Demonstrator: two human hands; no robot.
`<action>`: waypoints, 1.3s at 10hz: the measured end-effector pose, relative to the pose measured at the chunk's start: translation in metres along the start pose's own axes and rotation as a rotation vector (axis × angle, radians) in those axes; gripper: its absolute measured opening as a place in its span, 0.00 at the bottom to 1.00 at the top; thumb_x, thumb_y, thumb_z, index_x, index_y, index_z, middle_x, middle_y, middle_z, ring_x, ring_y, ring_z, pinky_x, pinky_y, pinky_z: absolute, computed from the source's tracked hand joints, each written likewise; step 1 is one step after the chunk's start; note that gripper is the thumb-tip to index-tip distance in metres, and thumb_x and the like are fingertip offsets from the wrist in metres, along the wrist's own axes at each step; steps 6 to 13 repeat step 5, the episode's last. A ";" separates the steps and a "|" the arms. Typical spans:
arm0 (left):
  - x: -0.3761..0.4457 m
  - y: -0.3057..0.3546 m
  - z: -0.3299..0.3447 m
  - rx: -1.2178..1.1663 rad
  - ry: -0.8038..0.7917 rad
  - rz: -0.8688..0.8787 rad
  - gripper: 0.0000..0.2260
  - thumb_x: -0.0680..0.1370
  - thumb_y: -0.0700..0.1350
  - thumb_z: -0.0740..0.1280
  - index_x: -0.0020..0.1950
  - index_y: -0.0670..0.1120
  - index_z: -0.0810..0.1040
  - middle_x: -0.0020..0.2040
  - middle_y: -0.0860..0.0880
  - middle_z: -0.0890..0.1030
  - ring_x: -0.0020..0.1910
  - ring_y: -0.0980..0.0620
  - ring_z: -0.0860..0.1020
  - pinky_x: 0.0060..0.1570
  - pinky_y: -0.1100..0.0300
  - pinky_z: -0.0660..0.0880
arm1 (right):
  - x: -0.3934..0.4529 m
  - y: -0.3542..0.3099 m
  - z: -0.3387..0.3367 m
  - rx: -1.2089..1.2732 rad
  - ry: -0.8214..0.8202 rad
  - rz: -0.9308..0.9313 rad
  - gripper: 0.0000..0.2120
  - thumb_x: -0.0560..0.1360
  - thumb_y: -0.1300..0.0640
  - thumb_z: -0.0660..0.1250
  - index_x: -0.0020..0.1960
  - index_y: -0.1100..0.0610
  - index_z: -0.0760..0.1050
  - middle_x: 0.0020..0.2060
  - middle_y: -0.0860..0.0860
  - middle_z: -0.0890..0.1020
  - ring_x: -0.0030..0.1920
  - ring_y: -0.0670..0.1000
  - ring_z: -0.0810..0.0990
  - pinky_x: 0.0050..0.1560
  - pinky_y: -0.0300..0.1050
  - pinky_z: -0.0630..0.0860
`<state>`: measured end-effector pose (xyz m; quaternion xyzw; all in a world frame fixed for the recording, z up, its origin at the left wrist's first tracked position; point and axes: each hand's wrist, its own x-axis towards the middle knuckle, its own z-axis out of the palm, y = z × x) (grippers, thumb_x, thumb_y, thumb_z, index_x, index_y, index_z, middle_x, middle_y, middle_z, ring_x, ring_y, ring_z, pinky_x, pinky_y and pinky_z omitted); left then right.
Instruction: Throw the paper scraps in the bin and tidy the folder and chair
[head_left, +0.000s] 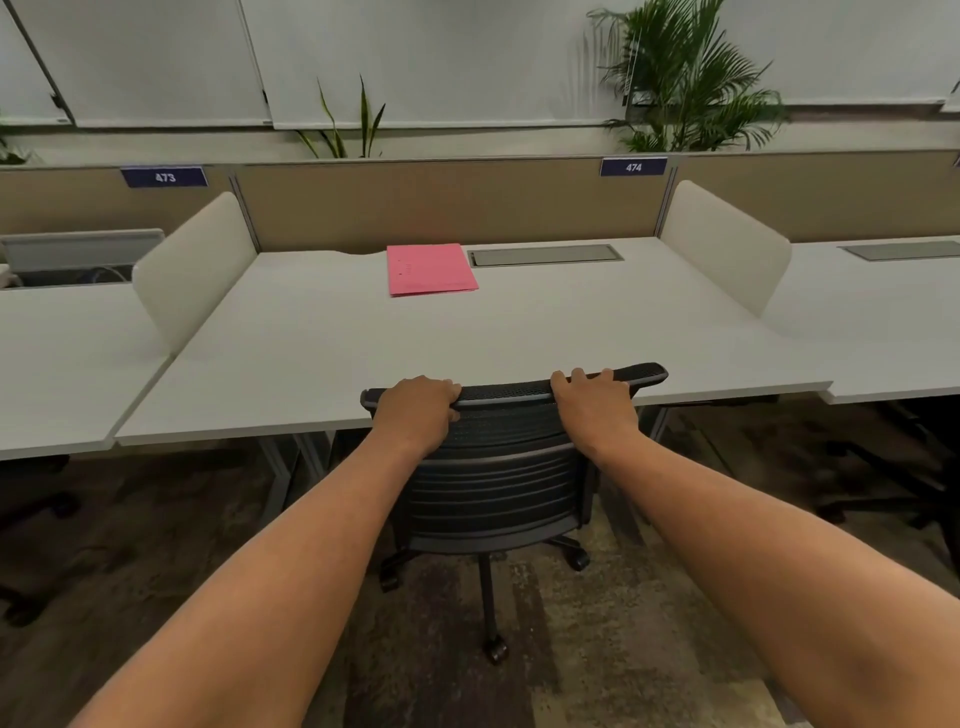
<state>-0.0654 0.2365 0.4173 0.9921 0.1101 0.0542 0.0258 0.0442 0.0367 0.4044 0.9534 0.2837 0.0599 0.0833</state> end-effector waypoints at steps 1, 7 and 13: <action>-0.001 0.001 0.003 -0.037 0.009 -0.004 0.06 0.81 0.48 0.62 0.54 0.47 0.74 0.48 0.46 0.81 0.45 0.47 0.78 0.41 0.53 0.73 | -0.002 -0.002 0.002 -0.015 -0.038 0.003 0.24 0.78 0.52 0.64 0.70 0.58 0.63 0.63 0.59 0.75 0.62 0.66 0.73 0.59 0.65 0.74; 0.017 0.002 -0.028 -0.021 0.238 -0.118 0.28 0.81 0.60 0.52 0.77 0.46 0.61 0.79 0.46 0.60 0.79 0.41 0.51 0.74 0.46 0.52 | 0.012 -0.004 -0.036 0.167 0.142 -0.021 0.37 0.77 0.32 0.41 0.79 0.52 0.49 0.80 0.55 0.49 0.79 0.61 0.43 0.75 0.68 0.45; 0.017 0.002 -0.028 -0.021 0.238 -0.118 0.28 0.81 0.60 0.52 0.77 0.46 0.61 0.79 0.46 0.60 0.79 0.41 0.51 0.74 0.46 0.52 | 0.012 -0.004 -0.036 0.167 0.142 -0.021 0.37 0.77 0.32 0.41 0.79 0.52 0.49 0.80 0.55 0.49 0.79 0.61 0.43 0.75 0.68 0.45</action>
